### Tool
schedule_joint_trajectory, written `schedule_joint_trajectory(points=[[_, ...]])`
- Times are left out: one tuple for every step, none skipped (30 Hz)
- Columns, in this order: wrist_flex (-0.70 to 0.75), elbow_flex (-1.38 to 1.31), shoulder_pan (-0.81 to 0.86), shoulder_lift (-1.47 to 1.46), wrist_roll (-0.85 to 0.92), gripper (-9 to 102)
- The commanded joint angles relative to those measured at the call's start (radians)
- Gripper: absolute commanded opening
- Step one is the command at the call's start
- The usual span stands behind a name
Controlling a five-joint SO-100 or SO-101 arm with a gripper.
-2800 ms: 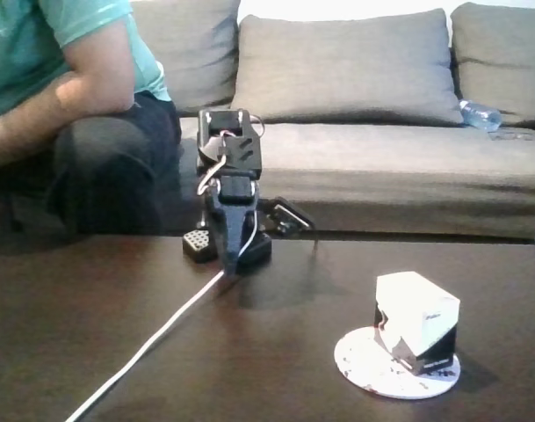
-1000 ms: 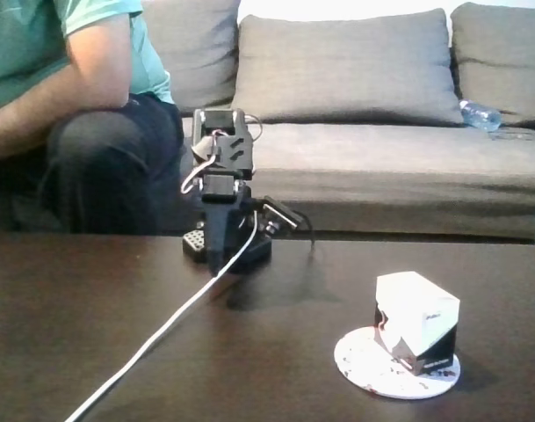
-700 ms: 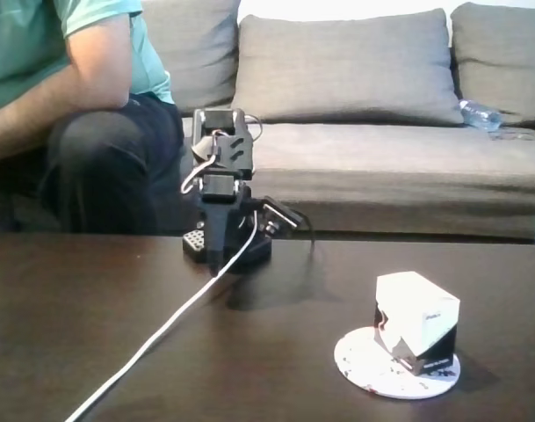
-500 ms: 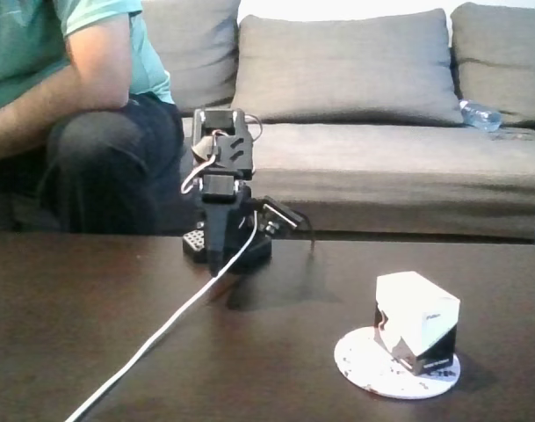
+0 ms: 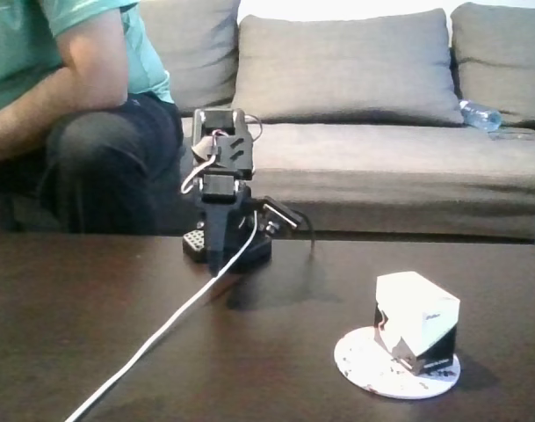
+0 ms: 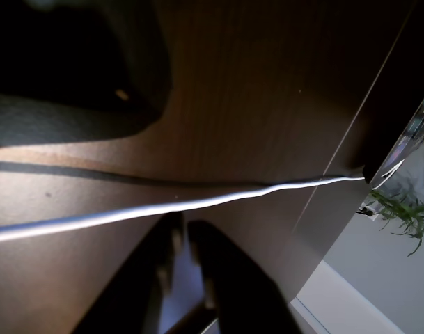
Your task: Grasp a servo box and put it on the zirlivani.
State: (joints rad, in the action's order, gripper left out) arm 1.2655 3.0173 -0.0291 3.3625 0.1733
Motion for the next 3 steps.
schedule_joint_trajectory(points=[[0.009,-0.018,0.000,-0.008,0.003,0],[0.009,-0.018,0.000,-0.008,0.003,0],[0.009,-0.018,0.002,-0.008,0.003,0]])
